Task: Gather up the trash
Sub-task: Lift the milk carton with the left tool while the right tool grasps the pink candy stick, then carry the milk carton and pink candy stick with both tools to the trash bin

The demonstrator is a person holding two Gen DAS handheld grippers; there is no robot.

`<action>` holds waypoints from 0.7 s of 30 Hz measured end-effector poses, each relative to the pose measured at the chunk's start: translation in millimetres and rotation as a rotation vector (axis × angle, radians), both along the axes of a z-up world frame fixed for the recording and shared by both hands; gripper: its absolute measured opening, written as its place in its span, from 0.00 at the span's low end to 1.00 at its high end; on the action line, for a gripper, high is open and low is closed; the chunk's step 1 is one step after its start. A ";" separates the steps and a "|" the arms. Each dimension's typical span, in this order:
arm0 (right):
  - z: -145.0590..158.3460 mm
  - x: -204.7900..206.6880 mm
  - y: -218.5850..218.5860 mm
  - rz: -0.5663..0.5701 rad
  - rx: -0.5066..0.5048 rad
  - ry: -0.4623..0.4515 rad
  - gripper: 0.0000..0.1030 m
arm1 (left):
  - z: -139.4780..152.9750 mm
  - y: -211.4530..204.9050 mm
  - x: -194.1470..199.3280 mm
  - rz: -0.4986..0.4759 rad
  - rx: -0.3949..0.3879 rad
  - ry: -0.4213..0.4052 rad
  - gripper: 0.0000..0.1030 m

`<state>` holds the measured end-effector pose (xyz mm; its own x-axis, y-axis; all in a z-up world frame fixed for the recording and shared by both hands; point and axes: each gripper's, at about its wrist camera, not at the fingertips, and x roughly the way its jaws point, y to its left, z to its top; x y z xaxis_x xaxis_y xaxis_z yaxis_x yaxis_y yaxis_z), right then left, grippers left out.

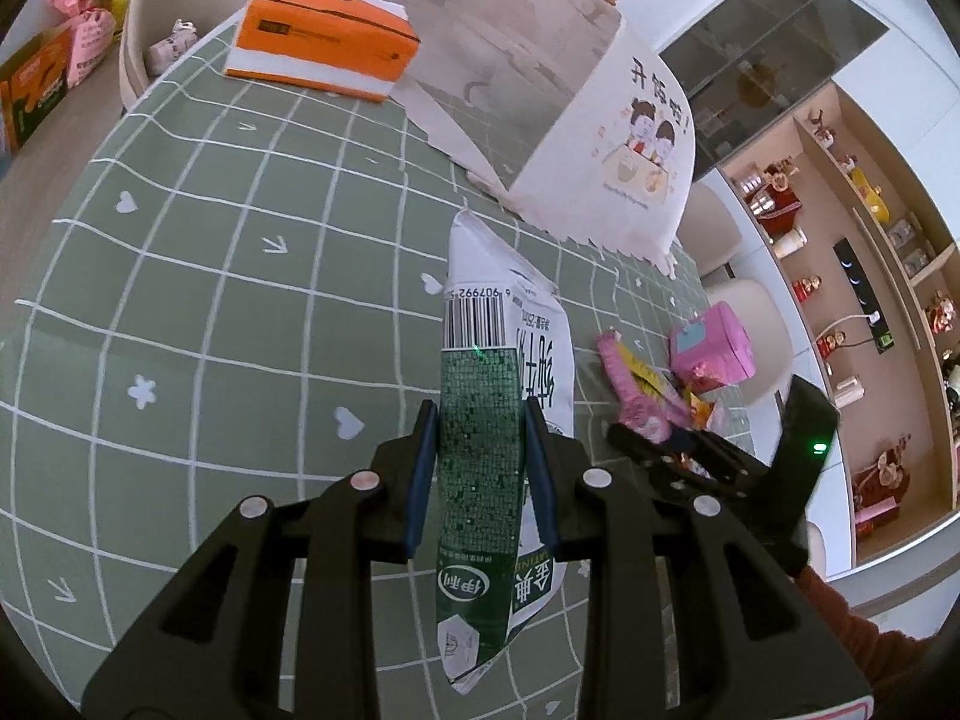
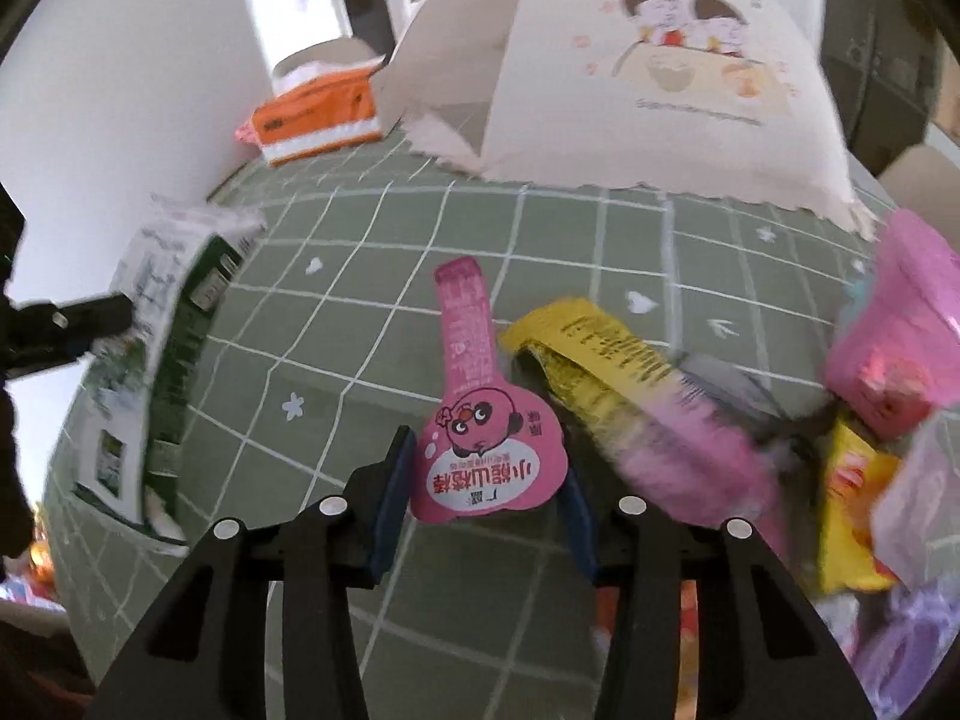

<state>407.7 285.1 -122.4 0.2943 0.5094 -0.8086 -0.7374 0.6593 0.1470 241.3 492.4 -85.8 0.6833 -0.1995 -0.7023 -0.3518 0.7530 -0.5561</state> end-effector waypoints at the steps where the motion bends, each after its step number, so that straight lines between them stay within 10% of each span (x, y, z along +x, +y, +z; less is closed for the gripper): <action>1: 6.1 -0.6 -9.6 -0.016 0.013 0.006 0.42 | -0.2 -4.4 2.9 -0.013 -0.005 -0.001 0.26; 21: 128.9 -67.9 -233.1 -0.342 0.131 -0.194 0.42 | 119.6 -187.5 62.0 -0.237 0.167 -0.261 0.26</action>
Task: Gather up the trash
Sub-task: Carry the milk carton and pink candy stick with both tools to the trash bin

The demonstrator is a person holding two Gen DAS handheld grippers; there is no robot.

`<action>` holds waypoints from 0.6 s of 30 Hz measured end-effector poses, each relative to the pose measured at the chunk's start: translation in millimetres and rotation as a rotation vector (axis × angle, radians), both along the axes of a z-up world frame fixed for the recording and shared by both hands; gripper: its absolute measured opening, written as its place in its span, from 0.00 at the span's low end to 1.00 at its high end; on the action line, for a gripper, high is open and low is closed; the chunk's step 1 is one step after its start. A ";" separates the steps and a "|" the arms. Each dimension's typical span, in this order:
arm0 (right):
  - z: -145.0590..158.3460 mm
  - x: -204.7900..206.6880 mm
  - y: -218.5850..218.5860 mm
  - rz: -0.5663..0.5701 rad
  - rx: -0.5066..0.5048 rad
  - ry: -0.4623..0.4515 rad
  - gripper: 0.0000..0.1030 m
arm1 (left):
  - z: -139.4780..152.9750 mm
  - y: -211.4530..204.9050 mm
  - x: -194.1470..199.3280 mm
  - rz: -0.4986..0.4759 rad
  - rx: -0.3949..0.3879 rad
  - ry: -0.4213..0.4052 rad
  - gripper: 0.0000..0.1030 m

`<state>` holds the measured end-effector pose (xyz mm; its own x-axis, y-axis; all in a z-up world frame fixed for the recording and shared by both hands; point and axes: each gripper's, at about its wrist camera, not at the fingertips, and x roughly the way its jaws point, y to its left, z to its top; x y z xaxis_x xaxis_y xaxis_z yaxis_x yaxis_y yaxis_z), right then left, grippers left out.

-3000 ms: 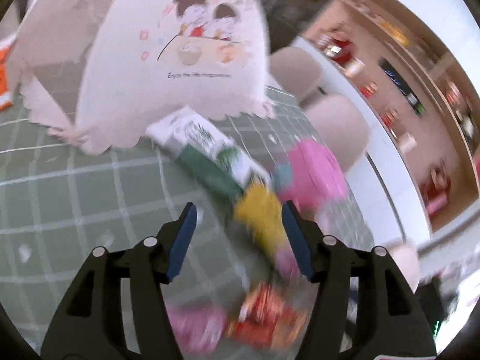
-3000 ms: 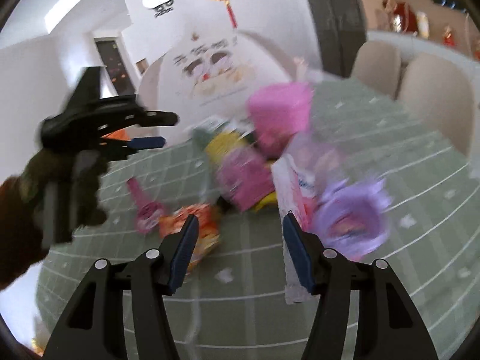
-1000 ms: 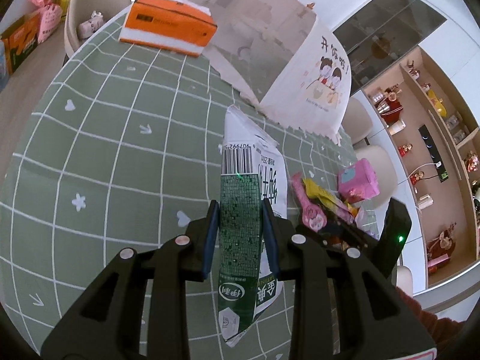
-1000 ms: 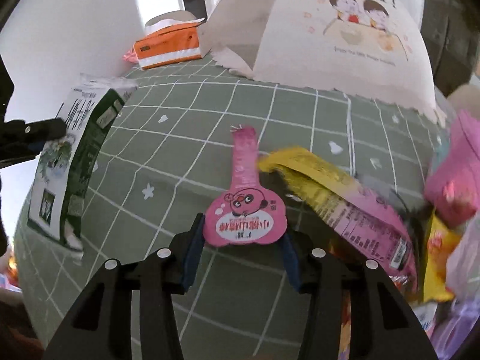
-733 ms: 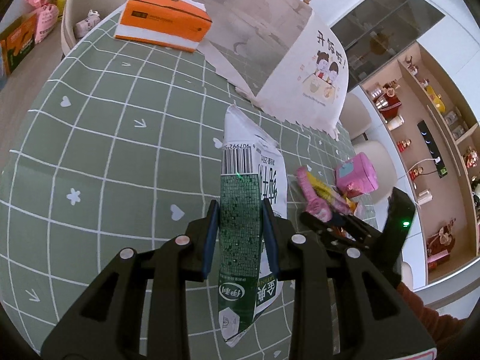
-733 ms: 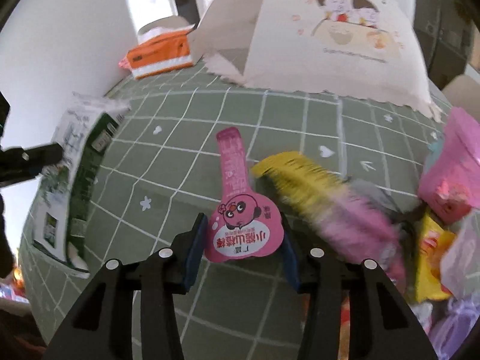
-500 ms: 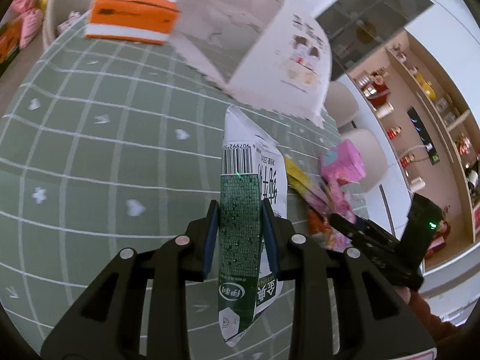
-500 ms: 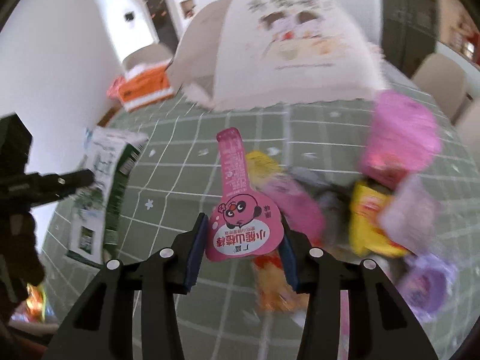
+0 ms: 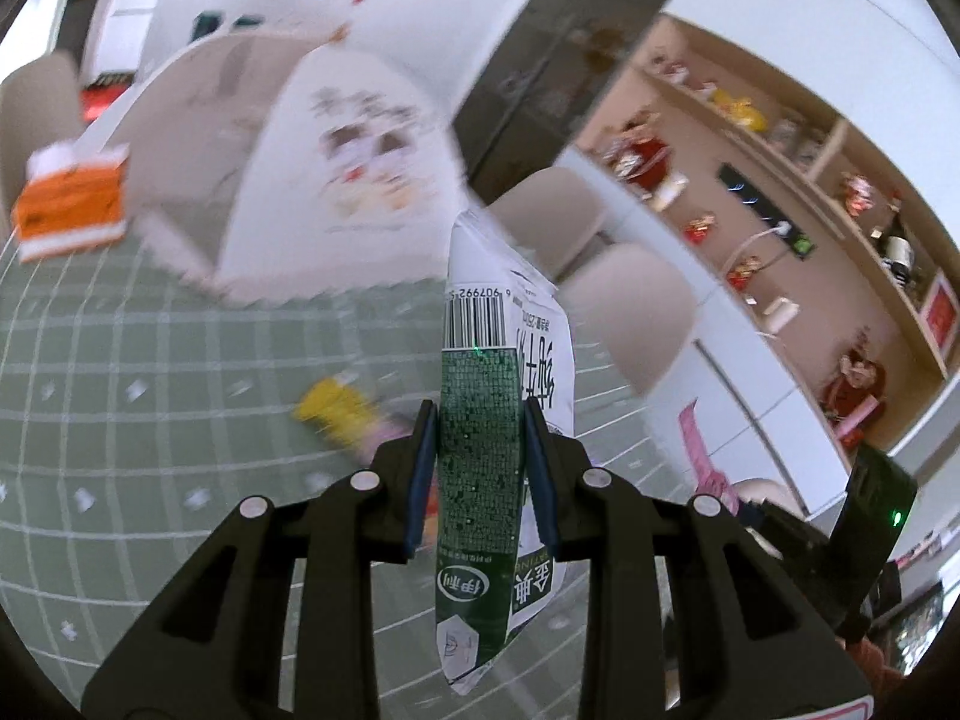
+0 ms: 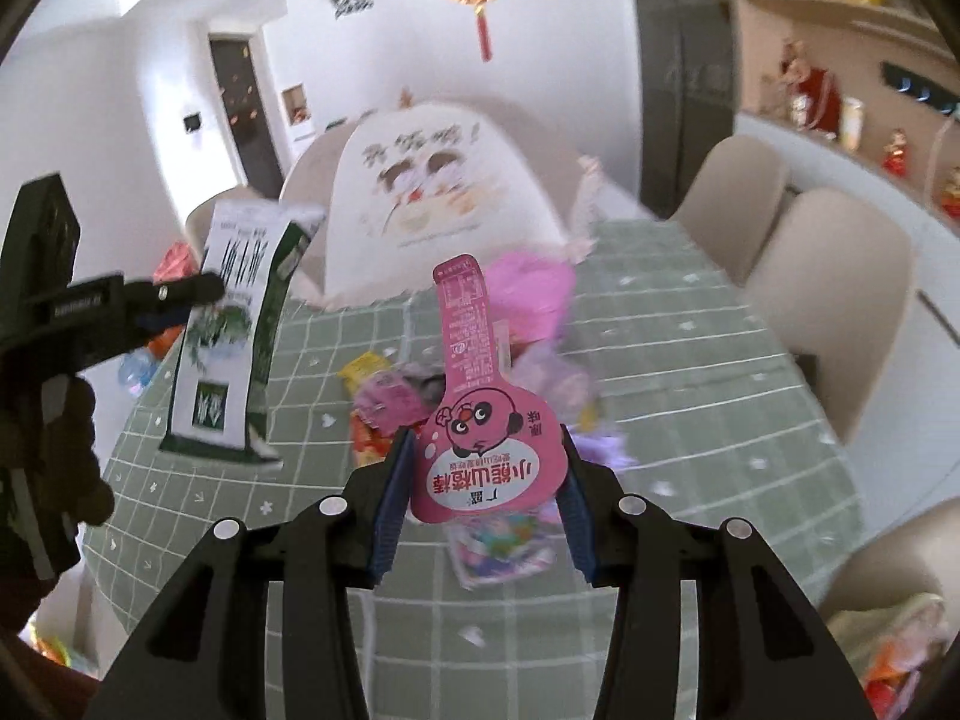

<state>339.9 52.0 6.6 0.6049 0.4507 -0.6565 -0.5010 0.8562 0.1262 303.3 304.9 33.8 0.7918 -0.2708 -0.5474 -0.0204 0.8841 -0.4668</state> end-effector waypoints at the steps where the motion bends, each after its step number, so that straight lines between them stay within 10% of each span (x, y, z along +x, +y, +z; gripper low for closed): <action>1: 5.3 -2.8 -10.1 -0.012 0.002 -0.013 0.42 | 7.4 -9.0 1.4 -0.010 0.004 -0.019 0.26; 18: 49.8 -66.4 -229.9 -0.339 -0.001 -0.144 0.42 | 73.6 -241.4 27.5 -0.318 0.063 -0.191 0.26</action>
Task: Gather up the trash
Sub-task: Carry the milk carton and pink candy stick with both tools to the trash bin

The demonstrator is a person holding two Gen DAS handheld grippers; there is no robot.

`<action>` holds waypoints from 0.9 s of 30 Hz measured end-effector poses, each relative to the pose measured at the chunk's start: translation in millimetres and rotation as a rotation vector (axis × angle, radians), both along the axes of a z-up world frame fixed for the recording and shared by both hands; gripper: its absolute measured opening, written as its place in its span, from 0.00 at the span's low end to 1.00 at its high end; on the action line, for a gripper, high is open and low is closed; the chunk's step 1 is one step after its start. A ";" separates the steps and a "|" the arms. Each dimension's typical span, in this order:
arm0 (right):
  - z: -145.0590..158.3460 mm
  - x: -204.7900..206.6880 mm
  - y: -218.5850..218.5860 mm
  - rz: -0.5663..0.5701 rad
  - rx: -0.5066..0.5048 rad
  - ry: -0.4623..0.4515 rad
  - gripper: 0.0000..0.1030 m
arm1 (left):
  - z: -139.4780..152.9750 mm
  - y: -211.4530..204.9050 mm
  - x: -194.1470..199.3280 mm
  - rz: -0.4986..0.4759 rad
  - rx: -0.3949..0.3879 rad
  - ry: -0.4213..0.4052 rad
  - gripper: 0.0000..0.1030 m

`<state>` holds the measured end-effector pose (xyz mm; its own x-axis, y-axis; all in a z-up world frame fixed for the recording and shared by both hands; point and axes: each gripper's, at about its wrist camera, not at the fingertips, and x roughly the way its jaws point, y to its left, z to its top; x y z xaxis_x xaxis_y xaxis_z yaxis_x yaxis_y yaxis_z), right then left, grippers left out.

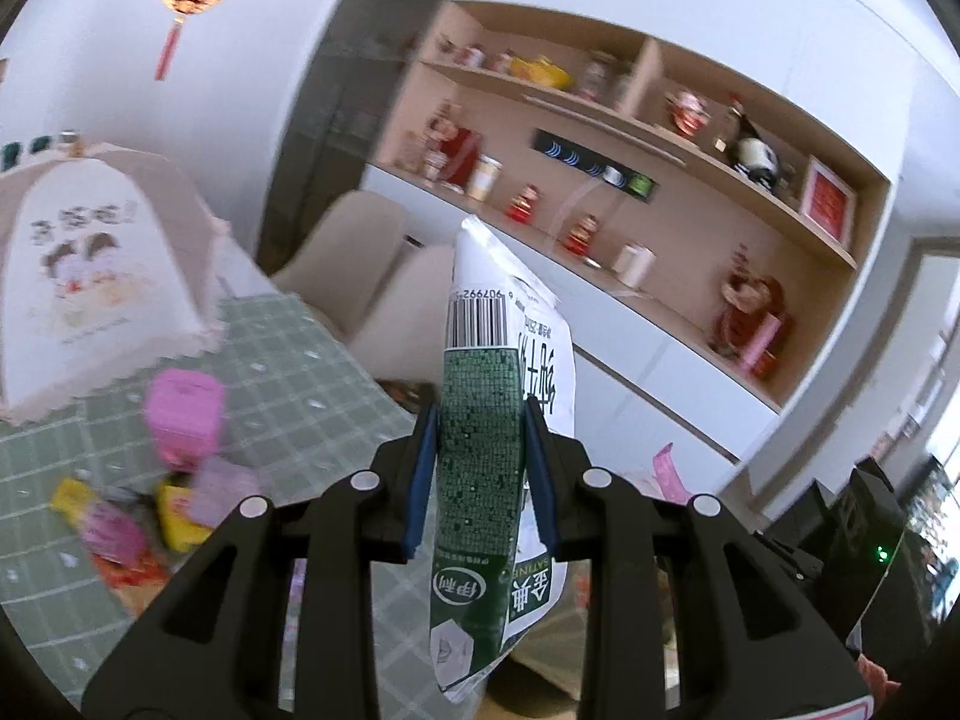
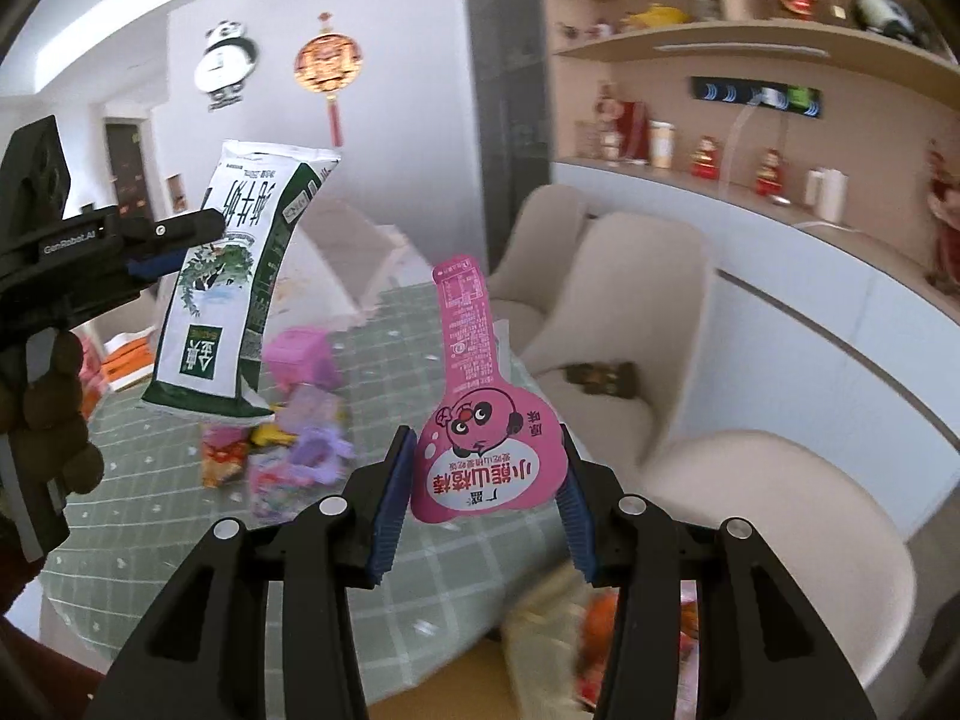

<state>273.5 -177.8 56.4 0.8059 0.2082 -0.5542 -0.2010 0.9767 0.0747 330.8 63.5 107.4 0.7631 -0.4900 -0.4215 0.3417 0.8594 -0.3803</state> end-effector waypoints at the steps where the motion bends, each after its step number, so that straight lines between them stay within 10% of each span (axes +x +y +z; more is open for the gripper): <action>1: -0.7 -3.3 -10.3 -0.015 0.000 0.001 0.42 | -1.9 -12.5 1.0 -0.024 -0.005 0.010 0.26; 17: -23.7 -57.7 -165.0 -0.273 -0.012 0.050 0.42 | -87.8 -186.6 22.2 -0.277 -0.096 0.219 0.26; 27: -67.1 -47.4 -228.8 -0.318 0.070 0.140 0.42 | -209.0 -287.5 25.9 -0.321 0.151 0.459 0.26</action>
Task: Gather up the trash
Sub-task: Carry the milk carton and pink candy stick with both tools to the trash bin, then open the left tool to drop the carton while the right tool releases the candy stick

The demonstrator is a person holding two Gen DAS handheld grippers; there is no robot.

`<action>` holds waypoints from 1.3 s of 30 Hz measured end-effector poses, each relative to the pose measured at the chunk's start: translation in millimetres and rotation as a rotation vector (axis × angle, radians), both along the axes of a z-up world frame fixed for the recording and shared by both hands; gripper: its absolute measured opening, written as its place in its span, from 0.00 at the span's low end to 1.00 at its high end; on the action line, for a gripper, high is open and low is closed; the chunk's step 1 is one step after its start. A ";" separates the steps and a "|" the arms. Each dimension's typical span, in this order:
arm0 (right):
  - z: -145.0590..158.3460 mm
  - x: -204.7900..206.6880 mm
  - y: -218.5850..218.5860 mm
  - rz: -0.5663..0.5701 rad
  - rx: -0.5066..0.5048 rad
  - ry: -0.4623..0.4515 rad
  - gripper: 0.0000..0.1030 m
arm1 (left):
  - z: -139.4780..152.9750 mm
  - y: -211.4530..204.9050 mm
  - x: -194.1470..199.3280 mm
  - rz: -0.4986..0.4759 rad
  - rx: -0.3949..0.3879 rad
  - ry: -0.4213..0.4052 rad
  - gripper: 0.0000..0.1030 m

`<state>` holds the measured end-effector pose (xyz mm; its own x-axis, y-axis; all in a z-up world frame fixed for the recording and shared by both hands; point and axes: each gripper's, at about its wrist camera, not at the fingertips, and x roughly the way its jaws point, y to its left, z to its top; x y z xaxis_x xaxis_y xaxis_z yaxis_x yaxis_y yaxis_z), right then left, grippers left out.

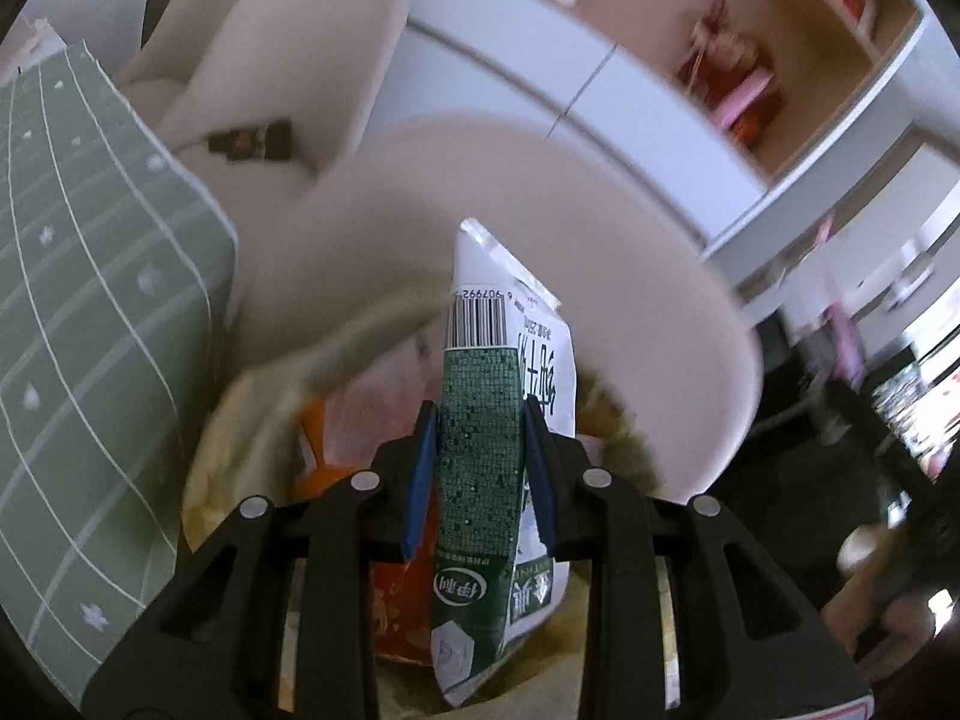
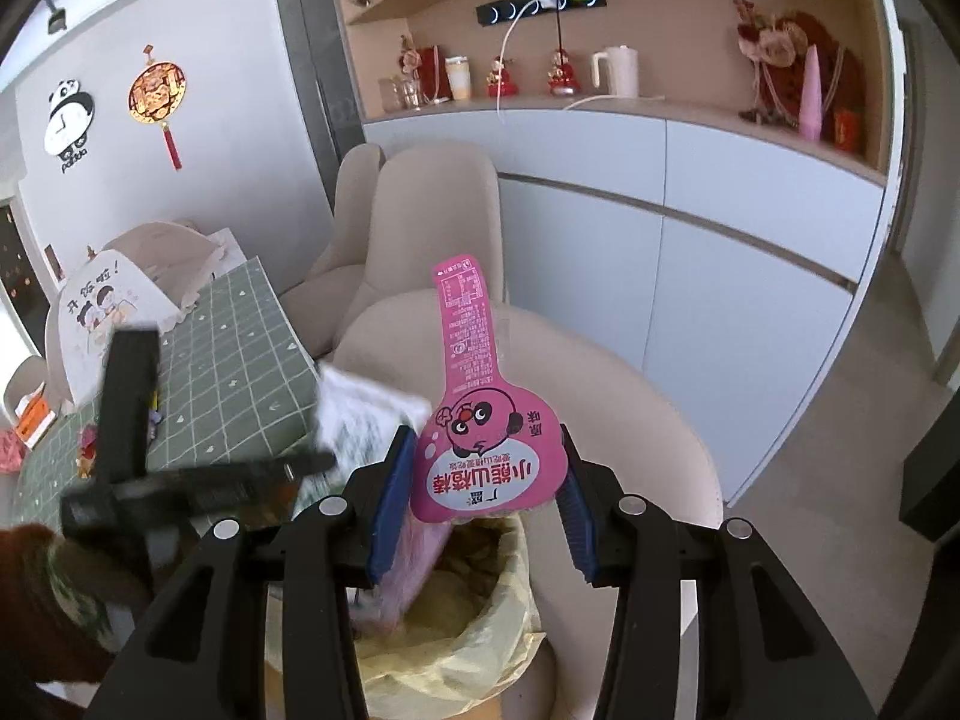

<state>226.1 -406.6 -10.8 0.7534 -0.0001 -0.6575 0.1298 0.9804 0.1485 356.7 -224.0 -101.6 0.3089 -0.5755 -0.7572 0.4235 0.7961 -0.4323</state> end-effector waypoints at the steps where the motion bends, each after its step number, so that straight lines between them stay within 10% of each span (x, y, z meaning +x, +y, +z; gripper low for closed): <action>1: -3.2 2.6 -2.3 0.003 0.003 0.003 0.41 | -6.4 -4.9 -2.1 -0.008 0.031 0.004 0.26; 6: -14.1 16.4 -6.7 0.025 0.026 0.014 0.42 | -25.6 -26.0 -10.2 -0.063 0.136 0.031 0.26; 16: -32.7 46.3 28.3 0.110 0.095 0.046 0.42 | 25.4 37.8 -22.6 -0.030 -0.013 -0.024 0.46; 39: -80.5 52.9 129.2 0.139 0.034 0.229 0.44 | 46.4 321.7 -33.5 0.590 0.118 -0.118 0.48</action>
<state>279.0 -277.4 -91.2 0.5759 0.1183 -0.8089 0.0281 0.9860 0.1643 323.2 97.7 -55.3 0.6355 -0.1966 -0.7466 -0.0632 0.9506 -0.3041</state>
